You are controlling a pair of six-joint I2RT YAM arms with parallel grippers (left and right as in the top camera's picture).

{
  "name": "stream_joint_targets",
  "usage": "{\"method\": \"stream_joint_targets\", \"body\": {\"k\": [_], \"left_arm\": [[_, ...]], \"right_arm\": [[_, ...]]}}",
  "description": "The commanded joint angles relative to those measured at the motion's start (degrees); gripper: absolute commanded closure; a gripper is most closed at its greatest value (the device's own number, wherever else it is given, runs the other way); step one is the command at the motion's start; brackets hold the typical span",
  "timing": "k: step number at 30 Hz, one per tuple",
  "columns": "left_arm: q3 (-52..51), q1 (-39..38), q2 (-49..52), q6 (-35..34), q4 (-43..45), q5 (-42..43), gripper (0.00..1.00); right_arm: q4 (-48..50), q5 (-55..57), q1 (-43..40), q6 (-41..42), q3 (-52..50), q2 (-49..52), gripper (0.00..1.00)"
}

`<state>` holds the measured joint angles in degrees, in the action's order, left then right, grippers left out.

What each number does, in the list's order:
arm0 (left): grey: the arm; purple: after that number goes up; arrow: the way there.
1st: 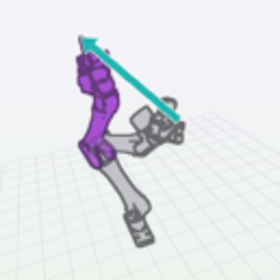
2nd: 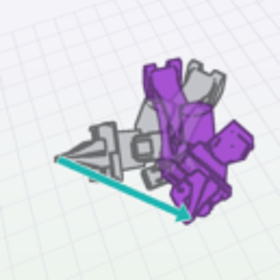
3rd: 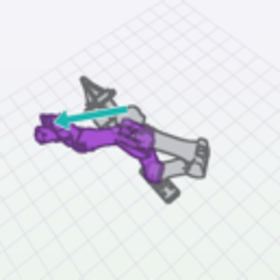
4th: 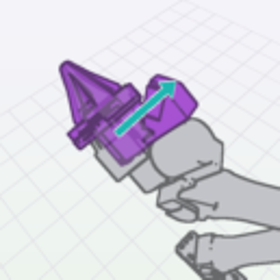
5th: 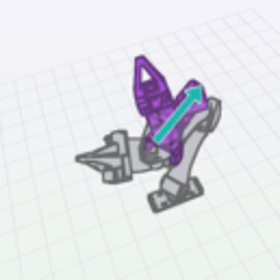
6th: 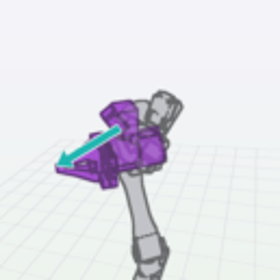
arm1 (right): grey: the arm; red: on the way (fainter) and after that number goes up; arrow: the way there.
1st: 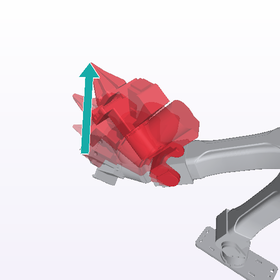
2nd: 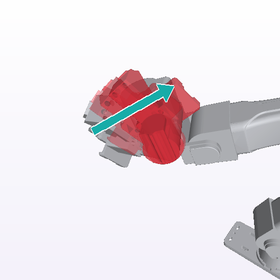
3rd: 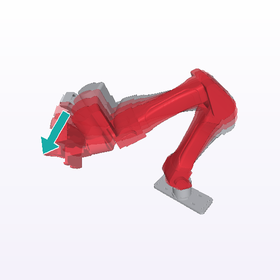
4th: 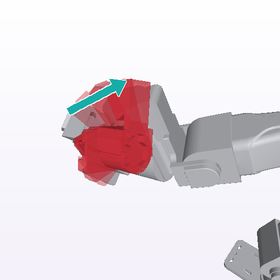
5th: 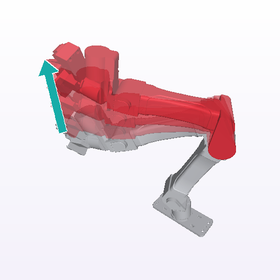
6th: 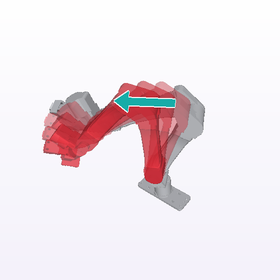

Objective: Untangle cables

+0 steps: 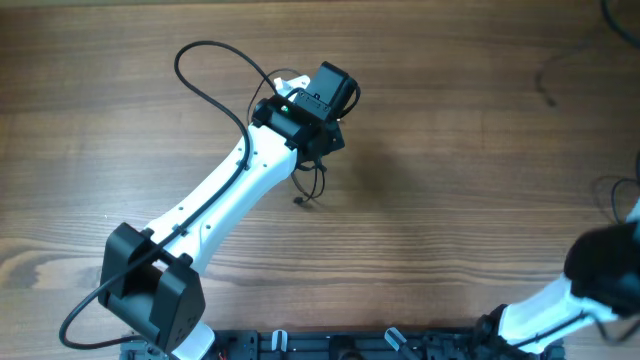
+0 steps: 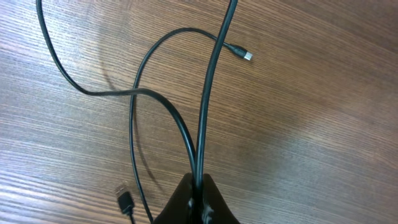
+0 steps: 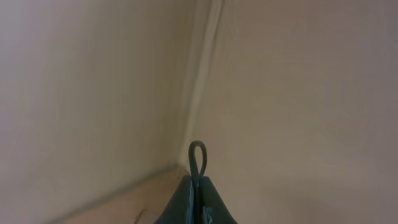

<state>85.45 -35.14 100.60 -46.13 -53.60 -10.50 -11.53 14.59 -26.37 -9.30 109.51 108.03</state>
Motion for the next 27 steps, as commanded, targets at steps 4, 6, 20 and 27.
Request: {"method": "stream_joint_targets", "body": {"k": [4,6,20,27], "left_arm": [[-0.2,0.1,0.5,0.7,0.2,-1.2,0.96],[-0.2,0.1,0.5,0.7,0.2,-1.2,0.96],[-0.2,0.1,0.5,0.7,0.2,-1.1,0.96],[-0.2,0.1,0.5,0.5,0.2,-1.2,0.96]], "right_arm": [[-0.2,-6.1,-1.4,-1.0,0.6,19.1,0.95],[-0.3,-7.5,-1.3,-1.0,0.6,23.1,0.95],[-7.6,-18.8,0.9,0.7,0.8,25.1,0.00],[-22.2,-30.2,2.9,17.3,0.8,20.6,0.00]]}}
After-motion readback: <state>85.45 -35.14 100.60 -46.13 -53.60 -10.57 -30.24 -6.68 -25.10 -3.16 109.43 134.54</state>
